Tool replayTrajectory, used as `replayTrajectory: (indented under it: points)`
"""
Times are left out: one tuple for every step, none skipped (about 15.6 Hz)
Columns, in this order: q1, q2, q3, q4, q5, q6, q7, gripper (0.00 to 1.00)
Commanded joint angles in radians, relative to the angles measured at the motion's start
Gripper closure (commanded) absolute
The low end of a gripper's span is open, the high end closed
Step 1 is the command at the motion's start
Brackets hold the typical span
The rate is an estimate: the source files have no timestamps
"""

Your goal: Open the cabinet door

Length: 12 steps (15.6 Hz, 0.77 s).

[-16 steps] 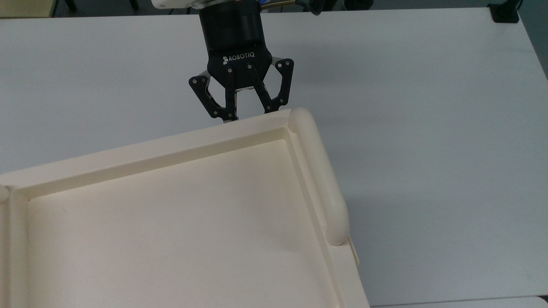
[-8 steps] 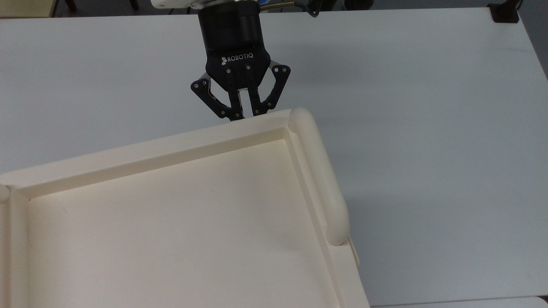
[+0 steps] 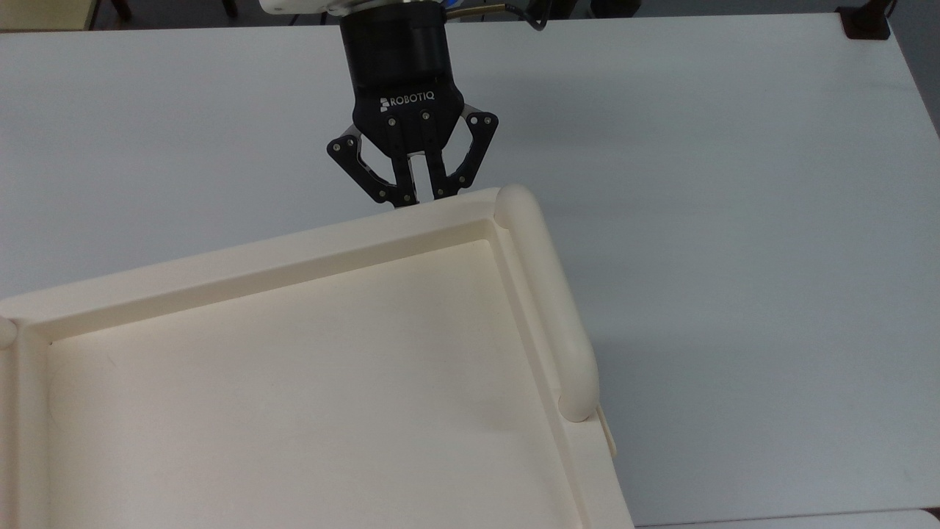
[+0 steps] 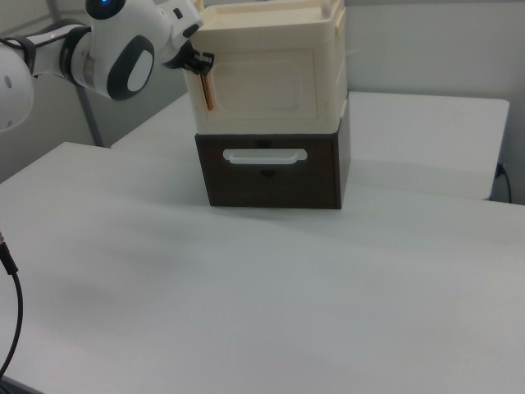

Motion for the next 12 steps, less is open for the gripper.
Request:
replayTrajectory:
  points:
    - [-0.018, -0.024, -0.002, -0.028, -0.008, -0.002, -0.014, 0.95]
    - [-0.024, -0.03, -0.002, -0.034, -0.008, -0.005, -0.015, 0.95]
    - [-0.026, -0.035, -0.002, -0.04, -0.008, -0.016, -0.021, 0.95]
    - [-0.027, -0.041, -0.002, -0.042, -0.008, -0.031, -0.026, 0.95]
    - [-0.035, -0.047, -0.002, -0.042, -0.008, -0.053, -0.028, 0.95]
    - [-0.041, -0.055, -0.002, -0.042, -0.008, -0.074, -0.029, 0.95]
    - [-0.046, -0.059, -0.002, -0.042, -0.008, -0.096, -0.037, 0.95]
    - [-0.049, -0.062, -0.002, -0.042, -0.008, -0.116, -0.043, 0.95]
    - [-0.055, -0.068, -0.002, -0.042, -0.007, -0.132, -0.049, 0.95]
    - [-0.063, -0.073, -0.002, -0.045, -0.007, -0.154, -0.058, 0.95]
    - [-0.064, -0.075, -0.002, -0.043, -0.007, -0.166, -0.064, 0.95]
    - [-0.072, -0.081, -0.002, -0.045, -0.007, -0.179, -0.071, 0.95]
